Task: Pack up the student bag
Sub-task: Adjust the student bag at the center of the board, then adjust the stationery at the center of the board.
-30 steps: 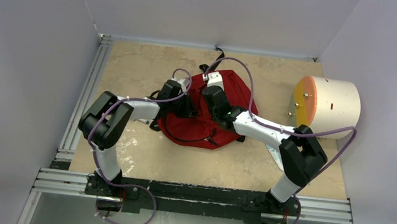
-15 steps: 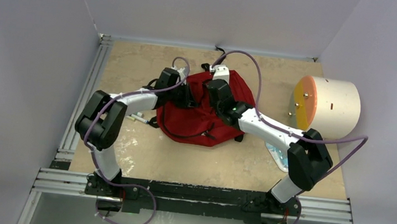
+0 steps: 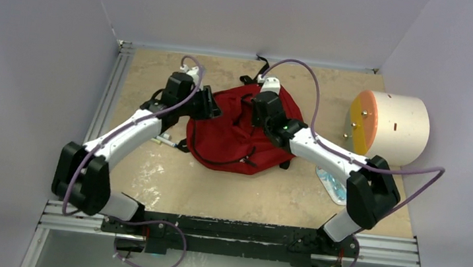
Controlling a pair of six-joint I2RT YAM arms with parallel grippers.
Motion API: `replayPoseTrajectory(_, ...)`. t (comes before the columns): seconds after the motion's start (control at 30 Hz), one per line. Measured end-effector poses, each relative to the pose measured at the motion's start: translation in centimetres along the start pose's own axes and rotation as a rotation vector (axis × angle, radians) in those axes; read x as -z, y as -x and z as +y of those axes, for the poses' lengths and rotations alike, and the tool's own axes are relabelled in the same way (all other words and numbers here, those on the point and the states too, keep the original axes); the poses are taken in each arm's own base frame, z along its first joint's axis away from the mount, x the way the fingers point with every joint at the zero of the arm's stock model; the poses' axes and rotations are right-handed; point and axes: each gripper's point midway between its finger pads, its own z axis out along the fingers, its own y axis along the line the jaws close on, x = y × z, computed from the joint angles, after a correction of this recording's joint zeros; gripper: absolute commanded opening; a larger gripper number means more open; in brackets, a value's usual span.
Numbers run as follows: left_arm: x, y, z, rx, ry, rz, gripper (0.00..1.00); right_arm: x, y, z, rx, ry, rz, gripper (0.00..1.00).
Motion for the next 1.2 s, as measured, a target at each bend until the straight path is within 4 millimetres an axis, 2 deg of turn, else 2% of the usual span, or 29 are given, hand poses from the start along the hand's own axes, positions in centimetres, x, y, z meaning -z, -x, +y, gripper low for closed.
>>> replayPoseTrajectory(0.1, 2.9, 0.3, 2.3, 0.051, 0.12, -0.051, 0.37, 0.8, 0.5, -0.1, -0.028, 0.022, -0.009, 0.0)
replayPoseTrajectory(0.27, 9.0, -0.7, 9.0, 0.215, 0.381, -0.161, 0.37, 1.5, 1.0, -0.1, -0.064, 0.042, -0.015, 0.0)
replayPoseTrajectory(0.33, 10.5, -1.6, 11.1, 0.283, 0.468, -0.171, 0.37, 1.5, 0.8, 0.0, -0.073, 0.046, -0.009, 0.0)
replayPoseTrajectory(0.5, 11.1, -4.6, 14.7, 0.441, 0.628, -0.09, 0.38, 1.5, 0.4, 0.2, -0.095, 0.058, 0.002, 0.0)
replayPoseTrajectory(0.67, 12.5, -6.8, 18.3, 0.59, 0.737, -0.057, 0.46, 2.0, 0.1, 0.3, -0.118, 0.072, 0.007, 0.0)
replayPoseTrajectory(0.77, 13.8, -6.2, 20.3, 0.656, 0.777, -0.099, 0.49, 2.3, -0.1, 0.3, -0.128, 0.08, 0.01, 0.0)
replayPoseTrajectory(1.0, 16.2, -3.7, 24.4, 0.771, 0.82, -0.199, 0.5, 2.4, -0.8, 0.3, -0.149, 0.088, 0.012, 0.0)
replayPoseTrajectory(1.2, 15.7, -2.6, 25.7, 0.79, 0.827, -0.206, 0.47, 2.4, -1.0, 0.6, -0.153, 0.108, 0.013, 0.0)
